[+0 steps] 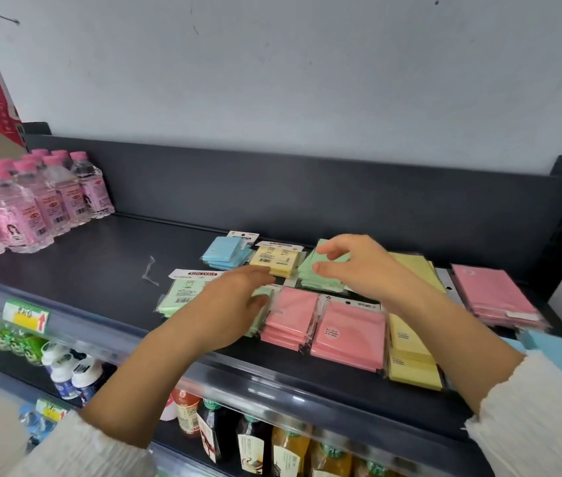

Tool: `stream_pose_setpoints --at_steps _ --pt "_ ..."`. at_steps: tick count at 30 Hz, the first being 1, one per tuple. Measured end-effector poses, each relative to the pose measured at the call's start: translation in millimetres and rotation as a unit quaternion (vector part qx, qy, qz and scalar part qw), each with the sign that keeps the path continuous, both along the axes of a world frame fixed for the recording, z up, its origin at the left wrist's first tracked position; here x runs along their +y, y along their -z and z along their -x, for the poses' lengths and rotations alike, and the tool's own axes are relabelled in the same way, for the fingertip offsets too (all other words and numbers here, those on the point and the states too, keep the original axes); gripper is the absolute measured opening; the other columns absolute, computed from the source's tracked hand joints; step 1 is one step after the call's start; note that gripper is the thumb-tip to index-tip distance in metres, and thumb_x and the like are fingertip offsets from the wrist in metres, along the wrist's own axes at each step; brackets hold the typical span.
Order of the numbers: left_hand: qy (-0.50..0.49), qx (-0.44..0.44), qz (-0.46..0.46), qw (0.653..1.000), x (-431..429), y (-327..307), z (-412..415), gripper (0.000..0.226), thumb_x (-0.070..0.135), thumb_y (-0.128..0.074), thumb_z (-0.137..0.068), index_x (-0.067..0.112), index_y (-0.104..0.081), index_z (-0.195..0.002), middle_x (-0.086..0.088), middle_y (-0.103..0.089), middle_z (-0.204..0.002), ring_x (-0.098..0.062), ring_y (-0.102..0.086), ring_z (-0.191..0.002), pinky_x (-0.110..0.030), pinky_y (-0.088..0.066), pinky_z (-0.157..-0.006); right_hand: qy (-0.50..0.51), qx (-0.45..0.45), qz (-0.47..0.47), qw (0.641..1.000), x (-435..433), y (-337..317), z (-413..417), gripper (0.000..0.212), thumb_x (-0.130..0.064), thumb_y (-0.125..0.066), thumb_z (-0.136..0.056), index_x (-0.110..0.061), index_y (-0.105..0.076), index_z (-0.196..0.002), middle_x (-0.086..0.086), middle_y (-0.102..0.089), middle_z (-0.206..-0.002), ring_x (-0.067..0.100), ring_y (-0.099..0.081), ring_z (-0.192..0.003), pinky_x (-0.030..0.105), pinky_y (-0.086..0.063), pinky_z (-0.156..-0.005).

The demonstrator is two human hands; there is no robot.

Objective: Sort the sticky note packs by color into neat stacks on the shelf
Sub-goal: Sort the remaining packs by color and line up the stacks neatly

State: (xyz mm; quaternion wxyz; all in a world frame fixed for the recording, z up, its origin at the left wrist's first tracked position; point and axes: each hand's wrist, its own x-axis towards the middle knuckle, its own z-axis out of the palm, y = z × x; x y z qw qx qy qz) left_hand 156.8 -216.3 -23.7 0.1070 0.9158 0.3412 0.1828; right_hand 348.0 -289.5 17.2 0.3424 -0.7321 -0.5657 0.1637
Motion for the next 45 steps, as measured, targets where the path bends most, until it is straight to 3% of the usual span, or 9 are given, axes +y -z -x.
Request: stream_pose_setpoints --at_steps 4,8,13,23,28,34,37,40,45 --pt "-0.029 -0.146 -0.005 0.989 -4.2 -17.6 14.4 0.035 0.014 -0.05 -0.096 0.02 -0.056 -0.13 0.013 -0.049 -0.138 -0.008 -0.048 -0.125 -0.012 -0.03 -0.1 -0.021 0.019 -0.062 0.998 -8.8 -16.1 -0.9 0.029 -0.032 -0.064 -0.086 -0.03 -0.06 -0.116 -0.011 -0.056 -0.111 0.007 -0.056 -0.096 0.018 -0.039 -0.062" --pt "-0.088 -0.184 0.026 0.979 5.4 -17.3 35.2 0.034 0.017 -0.054 -0.094 0.024 -0.057 -0.127 0.009 -0.057 -0.128 -0.007 -0.054 -0.11 -0.017 -0.037 -0.094 -0.091 -0.059 -0.043 0.993 -9.0 -4.9 15.7 0.041 -0.031 -0.065 -0.086 -0.029 -0.053 -0.125 -0.012 -0.052 -0.114 0.002 -0.052 -0.101 0.017 -0.042 -0.079" --pt "-0.161 -0.139 0.025 0.977 4.0 -8.0 58.2 0.041 0.027 -0.059 -0.091 0.023 -0.054 -0.131 0.002 -0.058 -0.128 -0.006 -0.05 -0.102 -0.021 -0.038 -0.091 -0.127 -0.068 -0.006 0.99 -1.9 10.9 25.2 0.05 -0.034 -0.063 -0.088 -0.027 -0.045 -0.134 -0.013 -0.052 -0.126 0.002 -0.049 -0.109 0.021 -0.042 -0.092" --pt "-0.217 0.02 0.088 0.972 17.3 -4.4 86.1 0.083 0.04 -0.073 -0.078 0.018 -0.03 -0.146 -0.002 -0.04 -0.148 -0.02 -0.041 -0.131 -0.029 -0.035 -0.103 -0.179 -0.111 0.08 0.974 61.5 7.5 71.2 0.052 -0.038 -0.058 -0.089 -0.009 -0.049 -0.13 0.009 -0.053 -0.135 0.025 -0.052 -0.121 0.041 -0.041 -0.102" --pt "-0.162 0.046 0.109 0.98 26.2 -3.1 82.9 0.071 0.03 -0.075 -0.079 0.018 -0.038 -0.138 -0.002 -0.053 -0.134 -0.016 -0.052 -0.112 -0.019 -0.037 -0.084 -0.155 -0.093 0.115 0.977 85.0 10.9 78.4 0.047 -0.032 -0.058 -0.09 0.002 -0.053 -0.122 0.02 -0.056 -0.128 0.034 -0.053 -0.118 0.05 -0.041 -0.101" --pt "-0.106 0.068 0.116 0.985 50.6 5.9 86.5 0.085 0.032 -0.076 -0.076 0.024 -0.028 -0.146 0.005 -0.041 -0.145 -0.016 -0.04 -0.13 -0.029 -0.034 -0.106 -0.139 -0.075 0.192 0.969 81.3 8.3 65.3 0.064 -0.035 -0.066 -0.085 -0.011 -0.041 -0.139 0.009 -0.046 -0.142 0.026 -0.046 -0.128 0.038 -0.037 -0.107" --pt "-0.081 0.082 0.113 0.987 63.1 9.7 86.2 0.076 0.028 -0.073 -0.081 0.029 -0.032 -0.145 0.006 -0.039 -0.147 -0.015 -0.04 -0.13 -0.028 -0.032 -0.107 -0.129 -0.112 0.266 0.949 75.6 12.8 53.7 0.089 -0.05 -0.072 -0.074 -0.013 -0.033 -0.144 0.004 -0.04 -0.147 0.024 -0.042 -0.131 0.042 -0.035 -0.11" --pt "-0.07 0.082 0.117 0.987 69.8 12.5 87.3 0.07 0.025 -0.071 -0.083 0.032 -0.034 -0.143 0.007 -0.039 -0.147 -0.014 -0.041 -0.13 -0.026 -0.033 -0.105 -0.12 -0.11 0.255 0.953 72.1 21.4 51.6 0.083 -0.045 -0.076 -0.072 -0.009 -0.041 -0.138 0.004 -0.049 -0.14 0.023 -0.049 -0.124 0.04 -0.04 -0.106" --pt "-0.098 0.079 0.07 0.99 55.0 3.3 84.9 0.088 0.042 -0.074 -0.075 0.038 -0.022 -0.146 -0.008 0.003 -0.159 -0.026 -0.023 -0.143 -0.04 -0.028 -0.113 -0.121 -0.083 0.222 0.964 70.9 27.7 52.9 0.078 -0.031 -0.077 -0.074 -0.007 -0.042 -0.139 0.004 -0.049 -0.141 0.019 -0.048 -0.127 0.035 -0.038 -0.108"
